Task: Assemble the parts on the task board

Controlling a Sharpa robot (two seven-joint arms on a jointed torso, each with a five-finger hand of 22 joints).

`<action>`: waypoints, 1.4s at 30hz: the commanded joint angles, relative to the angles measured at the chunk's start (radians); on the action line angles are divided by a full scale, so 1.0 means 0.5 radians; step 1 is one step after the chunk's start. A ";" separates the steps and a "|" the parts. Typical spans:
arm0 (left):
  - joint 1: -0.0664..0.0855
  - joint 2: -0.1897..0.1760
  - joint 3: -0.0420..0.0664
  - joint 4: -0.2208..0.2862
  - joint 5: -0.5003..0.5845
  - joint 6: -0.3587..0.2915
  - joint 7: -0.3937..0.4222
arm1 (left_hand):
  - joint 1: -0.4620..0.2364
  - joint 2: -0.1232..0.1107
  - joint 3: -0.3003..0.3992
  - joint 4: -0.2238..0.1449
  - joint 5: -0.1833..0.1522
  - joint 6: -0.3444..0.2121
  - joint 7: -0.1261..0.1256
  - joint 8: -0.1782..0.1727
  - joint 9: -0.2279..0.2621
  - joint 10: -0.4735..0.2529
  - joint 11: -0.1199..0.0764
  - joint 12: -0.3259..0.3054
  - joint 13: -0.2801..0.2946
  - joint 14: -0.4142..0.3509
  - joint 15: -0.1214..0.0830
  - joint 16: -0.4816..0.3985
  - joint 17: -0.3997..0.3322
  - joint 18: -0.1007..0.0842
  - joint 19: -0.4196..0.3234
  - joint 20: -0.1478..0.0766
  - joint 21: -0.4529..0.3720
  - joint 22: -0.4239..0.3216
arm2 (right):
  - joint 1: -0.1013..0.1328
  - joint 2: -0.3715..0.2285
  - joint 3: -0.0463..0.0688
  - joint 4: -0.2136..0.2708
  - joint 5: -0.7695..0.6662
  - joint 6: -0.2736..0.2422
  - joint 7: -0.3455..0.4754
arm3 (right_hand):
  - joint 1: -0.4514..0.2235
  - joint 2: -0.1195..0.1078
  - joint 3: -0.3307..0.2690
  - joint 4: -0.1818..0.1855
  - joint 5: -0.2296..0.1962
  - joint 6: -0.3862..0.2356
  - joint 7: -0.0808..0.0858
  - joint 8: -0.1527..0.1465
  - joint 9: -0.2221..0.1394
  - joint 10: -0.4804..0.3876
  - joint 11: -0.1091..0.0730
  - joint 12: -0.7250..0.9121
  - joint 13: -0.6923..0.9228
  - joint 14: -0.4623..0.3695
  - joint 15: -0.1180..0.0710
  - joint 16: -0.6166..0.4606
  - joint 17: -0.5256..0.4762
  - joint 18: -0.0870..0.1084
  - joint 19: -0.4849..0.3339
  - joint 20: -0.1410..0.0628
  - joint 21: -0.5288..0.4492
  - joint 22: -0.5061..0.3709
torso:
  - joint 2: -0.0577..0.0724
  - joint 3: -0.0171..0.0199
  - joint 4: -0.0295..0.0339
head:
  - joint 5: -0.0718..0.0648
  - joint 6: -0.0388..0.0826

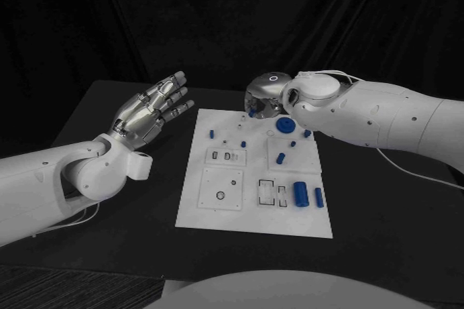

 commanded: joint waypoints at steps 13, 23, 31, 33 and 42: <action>0.004 0.005 0.002 -0.003 -0.048 -0.021 0.168 | -0.009 -0.024 0.011 0.006 0.021 -0.015 -0.005 -0.017 -0.004 -0.009 -0.003 -0.027 0.018 0.019 0.008 -0.026 0.007 0.079 0.019 -0.005 -0.020 -0.004 | 0.003 0.079 0.001 -0.108 -0.001 -0.002 -0.062 | 0.011 0.049 0.087 -0.017 -0.015 0.002 0.020 0.021 0.065 0.068 -0.019 -0.029 0.003 0.003 0.004 0.033 0.042 -0.114 0.002 0.005 0.052 0.050 | 0.069 -0.0257 0.081 | -0.078 0.064; 0.004 0.007 0.002 -0.005 -0.048 -0.009 0.161 | -0.007 -0.024 0.014 0.003 0.026 -0.014 -0.016 -0.017 -0.003 -0.010 -0.002 -0.028 0.018 0.019 0.016 -0.023 0.008 0.079 0.023 0.003 -0.017 -0.002 | 0.002 0.082 0.001 -0.121 -0.001 0.001 -0.078 | 0.013 0.051 0.090 -0.020 -0.016 -0.005 0.021 0.015 0.067 0.067 -0.017 -0.038 0.000 0.000 0.006 0.031 0.040 -0.115 0.001 0.006 0.054 0.056 | 0.076 -0.0335 0.102 | -0.109 0.080; 0.004 0.009 0.002 -0.010 -0.048 0.005 0.151 | -0.006 -0.022 0.016 0.001 0.028 -0.001 0.007 -0.014 -0.001 -0.010 -0.016 -0.029 0.018 0.019 0.017 -0.022 0.008 0.079 0.025 0.009 -0.014 -0.001 | 0.001 0.075 0.001 -0.124 -0.001 -0.011 -0.084 | 0.016 0.053 0.095 -0.024 -0.012 -0.010 0.022 0.010 0.068 0.067 -0.016 -0.046 -0.002 0.000 0.007 0.034 0.046 -0.115 -0.002 0.008 0.055 0.058 | 0.071 -0.0373 0.100 | -0.109 0.072; 0.004 0.010 0.002 -0.012 -0.048 0.009 0.148 | -0.005 -0.022 0.017 0.000 0.029 0.003 0.012 -0.013 -0.001 -0.010 -0.019 -0.028 0.018 0.019 0.017 -0.022 0.008 0.079 0.026 0.010 -0.013 -0.001 | 0.001 0.070 0.001 -0.123 -0.001 -0.021 -0.082 | 0.017 0.053 0.095 -0.024 -0.011 -0.010 0.022 0.010 0.068 0.067 -0.016 -0.046 -0.002 0.000 0.007 0.035 0.047 -0.115 -0.002 0.008 0.055 0.059 | 0.070 -0.0376 0.099 | -0.110 0.070; 0.004 0.012 0.002 -0.020 -0.048 0.022 0.132 | -0.002 -0.019 0.021 -0.003 0.033 0.010 0.025 -0.012 0.000 -0.010 -0.024 -0.028 0.018 0.020 0.019 -0.018 0.009 0.079 0.029 0.014 -0.010 0.001 | -0.002 0.040 0.001 -0.111 -0.001 -0.115 -0.057 | 0.015 0.054 0.095 -0.024 -0.010 -0.007 0.022 0.010 0.070 0.069 -0.016 -0.048 -0.002 0.000 0.007 0.038 0.051 -0.115 -0.001 0.008 0.058 0.064 | 0.066 -0.0390 0.100 | -0.110 0.071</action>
